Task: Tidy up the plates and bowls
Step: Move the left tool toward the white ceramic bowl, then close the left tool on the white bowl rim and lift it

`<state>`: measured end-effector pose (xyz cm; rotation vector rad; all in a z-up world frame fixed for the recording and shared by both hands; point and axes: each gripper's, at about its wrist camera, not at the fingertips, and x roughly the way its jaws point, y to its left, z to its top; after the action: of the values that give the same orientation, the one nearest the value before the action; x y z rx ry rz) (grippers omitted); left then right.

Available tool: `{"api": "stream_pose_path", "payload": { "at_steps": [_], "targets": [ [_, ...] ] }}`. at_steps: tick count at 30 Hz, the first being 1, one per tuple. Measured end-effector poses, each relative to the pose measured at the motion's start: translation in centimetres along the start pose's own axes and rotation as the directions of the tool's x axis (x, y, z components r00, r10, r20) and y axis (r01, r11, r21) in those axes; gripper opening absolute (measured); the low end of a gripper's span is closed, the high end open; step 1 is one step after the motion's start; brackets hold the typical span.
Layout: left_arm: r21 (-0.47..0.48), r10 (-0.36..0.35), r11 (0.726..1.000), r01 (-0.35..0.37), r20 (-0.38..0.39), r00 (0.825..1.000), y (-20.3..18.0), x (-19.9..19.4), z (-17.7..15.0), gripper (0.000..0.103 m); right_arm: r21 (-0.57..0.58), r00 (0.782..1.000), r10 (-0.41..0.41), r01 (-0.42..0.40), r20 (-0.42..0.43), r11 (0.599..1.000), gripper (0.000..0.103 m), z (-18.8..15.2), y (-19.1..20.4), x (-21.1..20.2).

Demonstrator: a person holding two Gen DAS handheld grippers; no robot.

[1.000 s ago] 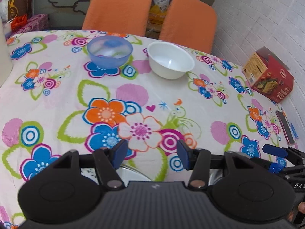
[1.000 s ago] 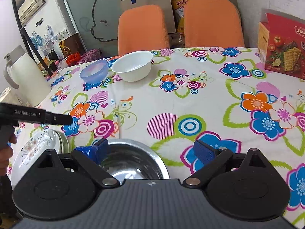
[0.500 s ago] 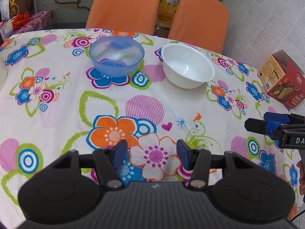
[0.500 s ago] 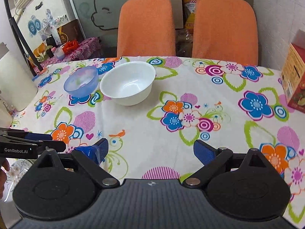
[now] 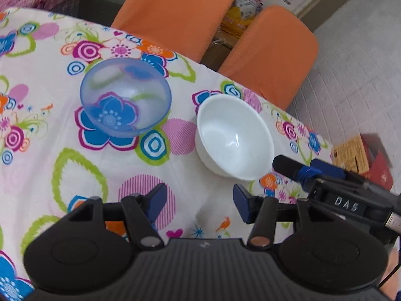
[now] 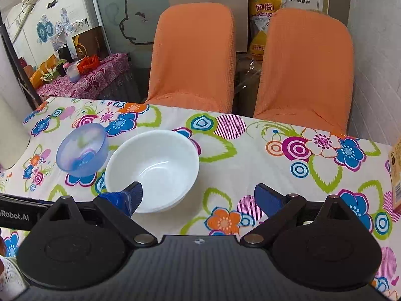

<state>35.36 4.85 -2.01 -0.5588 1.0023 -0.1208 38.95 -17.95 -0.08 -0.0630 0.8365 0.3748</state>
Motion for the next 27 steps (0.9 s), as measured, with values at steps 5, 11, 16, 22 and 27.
{"api": "stream_pose_path", "payload": {
  "at_steps": [5,11,16,22,27],
  "targets": [
    [-0.165,0.003,0.986,-0.002,0.008,1.0,0.7,1.8,2.0,0.054,-0.025,0.999,-0.039,0.039,-0.014,0.999,0.084,0.9,-0.4,3.0],
    [-0.25,0.01,0.968,-0.011,-0.004,1.0,0.6,2.9,2.7,0.054,-0.085,0.999,-0.041,0.039,-0.03,0.996,0.084,0.5,-0.3,5.6],
    [-0.236,0.039,0.971,-0.047,-0.039,0.998,0.0,3.5,3.4,0.054,-0.143,1.0,-0.013,0.01,-0.019,0.99,0.082,0.2,0.6,6.7],
    [-0.221,0.056,0.973,-0.064,-0.041,0.998,-0.8,4.9,3.5,0.048,-0.195,1.0,0.018,-0.022,-0.022,0.981,0.081,-0.1,1.4,7.1],
    [-0.177,0.073,0.981,-0.079,-0.039,0.997,-1.2,6.1,3.9,0.023,-0.237,0.998,0.053,-0.059,-0.03,0.97,0.079,-0.4,1.6,6.8]
  ]
}}
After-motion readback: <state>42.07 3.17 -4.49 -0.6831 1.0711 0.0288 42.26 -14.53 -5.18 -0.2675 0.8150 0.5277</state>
